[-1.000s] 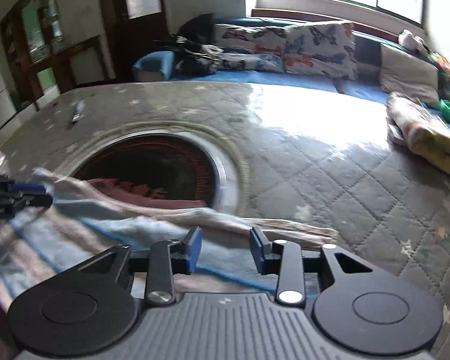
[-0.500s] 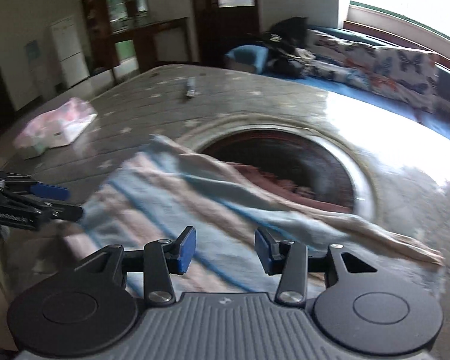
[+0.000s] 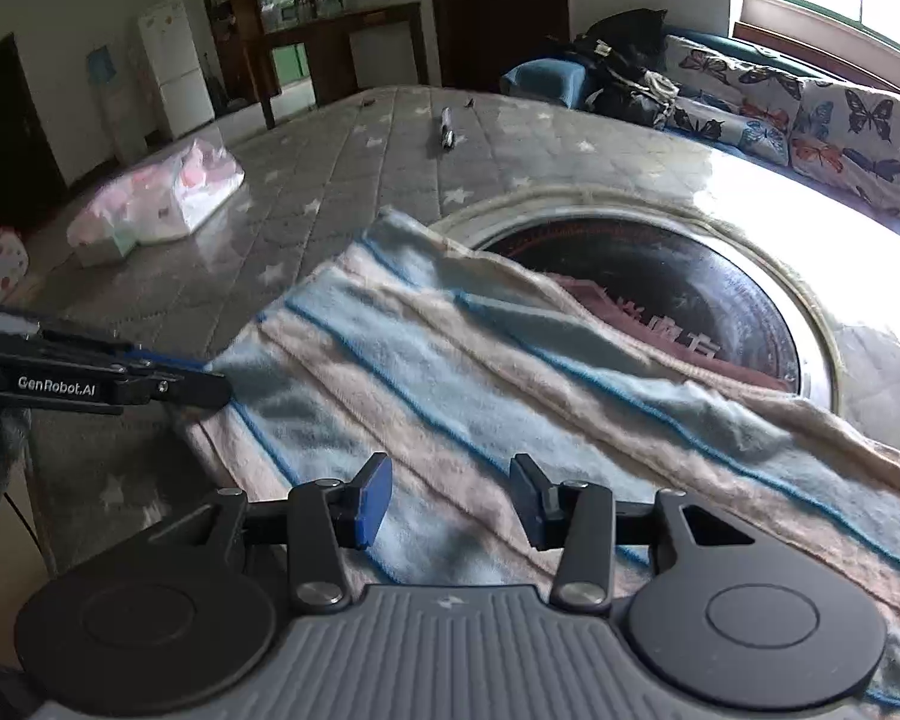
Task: Fold clothes
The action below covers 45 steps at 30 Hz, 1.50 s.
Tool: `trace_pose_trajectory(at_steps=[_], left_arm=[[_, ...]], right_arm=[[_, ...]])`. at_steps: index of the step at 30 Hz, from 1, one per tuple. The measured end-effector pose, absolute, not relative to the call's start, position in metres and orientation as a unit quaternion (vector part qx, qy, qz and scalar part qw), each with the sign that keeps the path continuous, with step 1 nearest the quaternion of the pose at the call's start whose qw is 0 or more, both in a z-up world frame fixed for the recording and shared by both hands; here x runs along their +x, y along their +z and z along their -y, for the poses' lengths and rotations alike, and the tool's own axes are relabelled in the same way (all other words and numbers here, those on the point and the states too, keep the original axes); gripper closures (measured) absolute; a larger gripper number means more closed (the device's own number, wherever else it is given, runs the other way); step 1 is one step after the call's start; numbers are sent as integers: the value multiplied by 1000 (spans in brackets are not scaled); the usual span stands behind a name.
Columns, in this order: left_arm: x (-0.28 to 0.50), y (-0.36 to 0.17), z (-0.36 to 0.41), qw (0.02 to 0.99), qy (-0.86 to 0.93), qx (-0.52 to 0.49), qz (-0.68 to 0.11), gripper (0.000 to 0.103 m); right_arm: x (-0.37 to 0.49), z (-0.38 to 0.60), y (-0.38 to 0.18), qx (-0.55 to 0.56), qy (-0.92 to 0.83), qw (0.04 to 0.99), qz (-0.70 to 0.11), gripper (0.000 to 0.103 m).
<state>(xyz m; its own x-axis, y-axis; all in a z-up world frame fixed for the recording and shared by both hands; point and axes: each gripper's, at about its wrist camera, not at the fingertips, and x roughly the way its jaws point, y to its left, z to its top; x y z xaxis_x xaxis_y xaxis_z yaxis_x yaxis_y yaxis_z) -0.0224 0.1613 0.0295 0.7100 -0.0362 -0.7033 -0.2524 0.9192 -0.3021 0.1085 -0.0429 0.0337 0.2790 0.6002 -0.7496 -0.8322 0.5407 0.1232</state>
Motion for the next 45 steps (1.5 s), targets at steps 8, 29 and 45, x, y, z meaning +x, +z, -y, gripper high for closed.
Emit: trace_pose_trajectory(at_steps=[8, 29, 45], left_arm=[[-18, 65, -133, 931, 20, -162, -325, 90], [-3, 74, -81, 949, -62, -104, -292, 57], [1, 41, -42, 938, -94, -37, -331, 33]], right_arm=[[130, 27, 76, -97, 478, 783, -386, 59], [140, -20, 71, -139, 478, 763, -412, 93], [174, 159, 81, 14, 373, 841, -391, 94]])
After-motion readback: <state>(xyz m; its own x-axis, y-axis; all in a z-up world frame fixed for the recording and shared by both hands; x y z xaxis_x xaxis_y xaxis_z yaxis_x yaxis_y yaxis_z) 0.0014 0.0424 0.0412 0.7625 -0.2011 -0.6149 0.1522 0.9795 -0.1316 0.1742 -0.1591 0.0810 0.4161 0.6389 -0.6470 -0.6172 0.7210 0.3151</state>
